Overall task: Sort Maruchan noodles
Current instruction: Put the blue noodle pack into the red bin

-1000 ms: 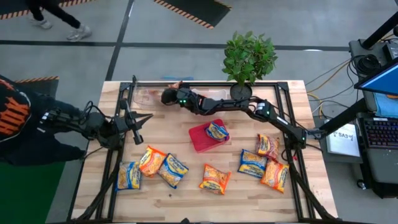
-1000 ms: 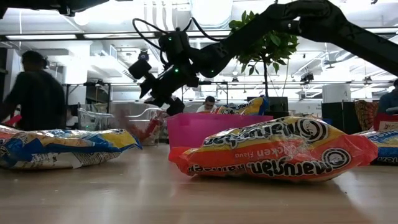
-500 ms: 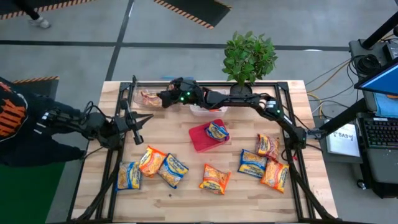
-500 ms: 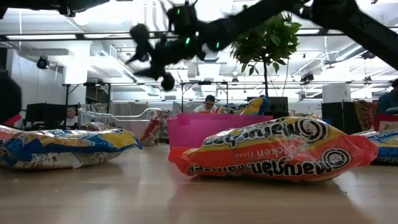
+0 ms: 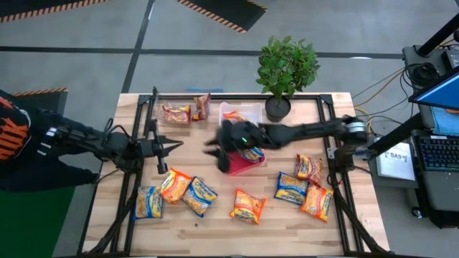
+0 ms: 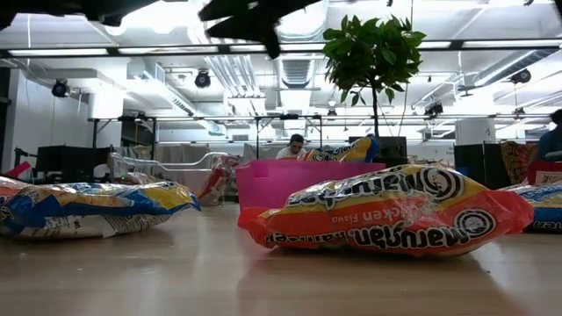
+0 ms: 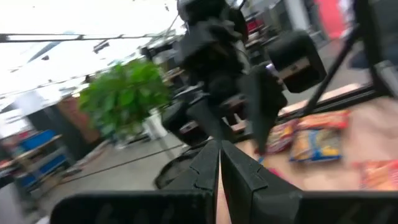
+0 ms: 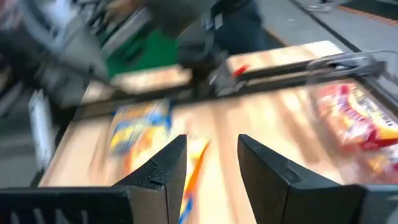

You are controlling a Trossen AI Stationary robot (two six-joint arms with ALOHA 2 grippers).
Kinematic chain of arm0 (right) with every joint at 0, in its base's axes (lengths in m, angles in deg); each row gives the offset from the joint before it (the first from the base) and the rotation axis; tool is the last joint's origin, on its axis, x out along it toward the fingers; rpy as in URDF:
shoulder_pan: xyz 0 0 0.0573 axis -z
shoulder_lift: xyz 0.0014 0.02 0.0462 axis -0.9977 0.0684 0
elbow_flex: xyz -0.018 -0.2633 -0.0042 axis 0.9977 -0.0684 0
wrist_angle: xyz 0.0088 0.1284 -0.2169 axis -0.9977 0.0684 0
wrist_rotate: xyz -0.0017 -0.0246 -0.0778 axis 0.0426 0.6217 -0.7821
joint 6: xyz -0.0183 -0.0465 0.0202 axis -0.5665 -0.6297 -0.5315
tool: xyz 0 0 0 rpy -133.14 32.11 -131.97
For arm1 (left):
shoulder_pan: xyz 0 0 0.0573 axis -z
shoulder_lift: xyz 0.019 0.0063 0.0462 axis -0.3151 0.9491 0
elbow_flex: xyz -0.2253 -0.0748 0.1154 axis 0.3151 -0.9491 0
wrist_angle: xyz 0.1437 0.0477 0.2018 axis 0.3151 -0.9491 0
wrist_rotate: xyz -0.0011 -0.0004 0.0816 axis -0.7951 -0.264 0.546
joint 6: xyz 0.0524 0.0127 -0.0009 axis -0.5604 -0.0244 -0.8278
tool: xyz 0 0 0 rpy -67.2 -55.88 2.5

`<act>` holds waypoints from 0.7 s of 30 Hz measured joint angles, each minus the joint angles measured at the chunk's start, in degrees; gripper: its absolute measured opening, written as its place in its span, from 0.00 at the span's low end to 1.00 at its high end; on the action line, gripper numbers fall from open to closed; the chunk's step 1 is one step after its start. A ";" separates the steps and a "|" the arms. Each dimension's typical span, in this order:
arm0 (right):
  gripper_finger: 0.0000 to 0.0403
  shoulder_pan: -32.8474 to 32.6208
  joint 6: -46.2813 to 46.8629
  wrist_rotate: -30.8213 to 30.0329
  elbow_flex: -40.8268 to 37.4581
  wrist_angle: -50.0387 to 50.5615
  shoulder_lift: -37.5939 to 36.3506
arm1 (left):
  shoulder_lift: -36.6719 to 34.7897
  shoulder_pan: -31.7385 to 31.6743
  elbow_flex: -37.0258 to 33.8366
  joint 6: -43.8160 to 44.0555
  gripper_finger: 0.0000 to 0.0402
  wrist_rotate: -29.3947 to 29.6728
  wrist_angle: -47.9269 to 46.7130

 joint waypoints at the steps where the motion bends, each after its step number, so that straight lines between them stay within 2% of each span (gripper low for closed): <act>1: 0.32 -1.27 -1.46 -0.01 -3.20 -0.10 -2.31 | 0.72 0.01 0.00 0.46 0.00 -0.84 0.93; 4: 0.31 -5.24 -2.93 -0.36 -12.82 -0.79 -8.93 | 3.13 0.01 0.00 2.70 0.00 -1.27 3.56; 7: 0.30 -9.13 -2.02 -3.55 -21.56 -3.67 -13.59 | 6.20 0.01 0.74 5.22 0.00 -1.29 4.96; 12: 0.29 -13.54 1.14 -7.03 -31.96 -7.98 -19.83 | 12.70 0.08 3.88 14.42 0.00 -2.02 4.35; 21: 0.29 -15.78 3.97 -9.28 -42.16 -8.13 -27.90 | 24.61 0.38 12.01 34.17 0.00 -10.27 -15.92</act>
